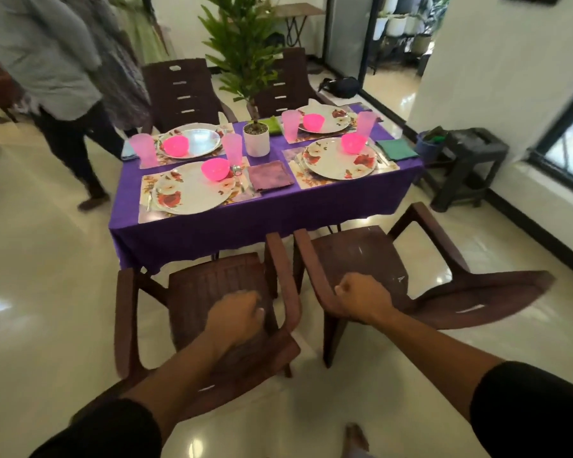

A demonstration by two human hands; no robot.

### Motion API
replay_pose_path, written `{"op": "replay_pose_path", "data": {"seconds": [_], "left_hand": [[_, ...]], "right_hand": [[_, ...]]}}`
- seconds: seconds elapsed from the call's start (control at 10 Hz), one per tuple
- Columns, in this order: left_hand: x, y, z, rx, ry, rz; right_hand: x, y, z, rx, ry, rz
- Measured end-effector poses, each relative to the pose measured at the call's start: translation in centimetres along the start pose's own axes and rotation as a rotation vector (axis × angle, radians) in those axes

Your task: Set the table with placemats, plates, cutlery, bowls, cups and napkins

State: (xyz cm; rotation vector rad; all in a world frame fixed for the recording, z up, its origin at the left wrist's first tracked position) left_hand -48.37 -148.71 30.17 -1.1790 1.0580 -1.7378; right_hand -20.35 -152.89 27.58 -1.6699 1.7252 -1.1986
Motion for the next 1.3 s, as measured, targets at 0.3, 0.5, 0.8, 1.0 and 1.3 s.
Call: {"op": "replay_pose_path", "data": {"seconds": [0.3, 0.5, 0.8, 1.0, 1.3], "left_hand": [[0.3, 5.2, 18.0, 0.055, 0.45, -0.361], [0.8, 7.7, 28.1, -0.051, 0.607, -0.376], [-1.0, 10.9, 35.2, -0.253, 0.501, -0.34], [-0.8, 12.3, 36.7, -0.292, 0.452, -0.354], [-1.1, 12.6, 36.5, -0.135, 0.403, -0.534]], "right_hand": [[2.0, -8.6, 16.5, 0.23, 0.286, -0.11], [5.1, -14.7, 25.8, 0.361, 0.337, -0.294], [3.6, -21.3, 33.6, 0.479, 0.492, -0.175], [3.2, -22.6, 35.4, 0.32, 0.462, -0.251], [3.0, -21.5, 35.9, 0.416, 0.511, -0.31]]}}
Point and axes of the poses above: each hand's wrist, its own x-axis away from the middle knuckle, its own y-axis out of the palm, z = x × y, the point moved 5 cm from there along -x, towards the middle knuckle, and after that the axes turned 9 degrees about -y, right-handed, at the moved point
